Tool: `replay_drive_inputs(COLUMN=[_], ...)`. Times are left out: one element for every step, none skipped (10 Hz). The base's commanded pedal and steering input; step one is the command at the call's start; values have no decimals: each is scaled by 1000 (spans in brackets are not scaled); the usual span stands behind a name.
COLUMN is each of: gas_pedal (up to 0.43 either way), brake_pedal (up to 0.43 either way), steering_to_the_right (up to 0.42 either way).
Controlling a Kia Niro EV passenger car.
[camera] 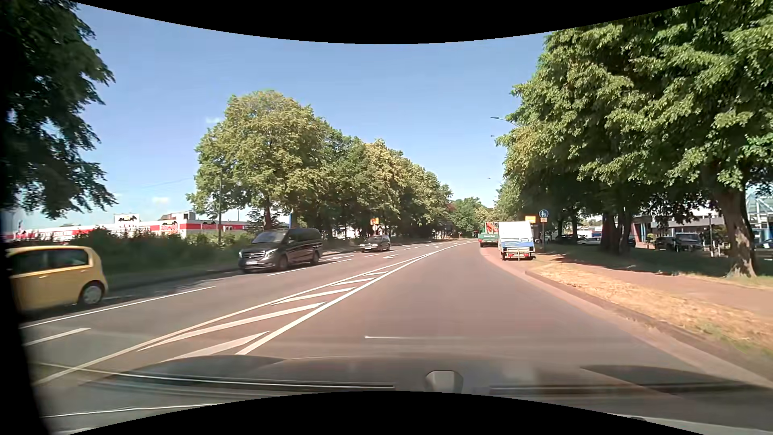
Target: Follow the waypoints while adhering to traffic rules and regulations
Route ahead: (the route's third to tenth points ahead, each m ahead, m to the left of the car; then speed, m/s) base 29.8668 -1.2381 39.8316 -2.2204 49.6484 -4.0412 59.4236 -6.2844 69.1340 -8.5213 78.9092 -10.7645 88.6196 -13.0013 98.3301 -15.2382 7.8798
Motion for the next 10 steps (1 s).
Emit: replay_drive_inputs(gas_pedal=[248, 248, 248, 248, 248, 248, 248, 248, 248, 248], brake_pedal=[6, 6, 6, 6, 6, 6, 6, 6, 6, 6], steering_to_the_right=[77, 65, 58, 52, 44, 40, 36, 32, 29, 25])
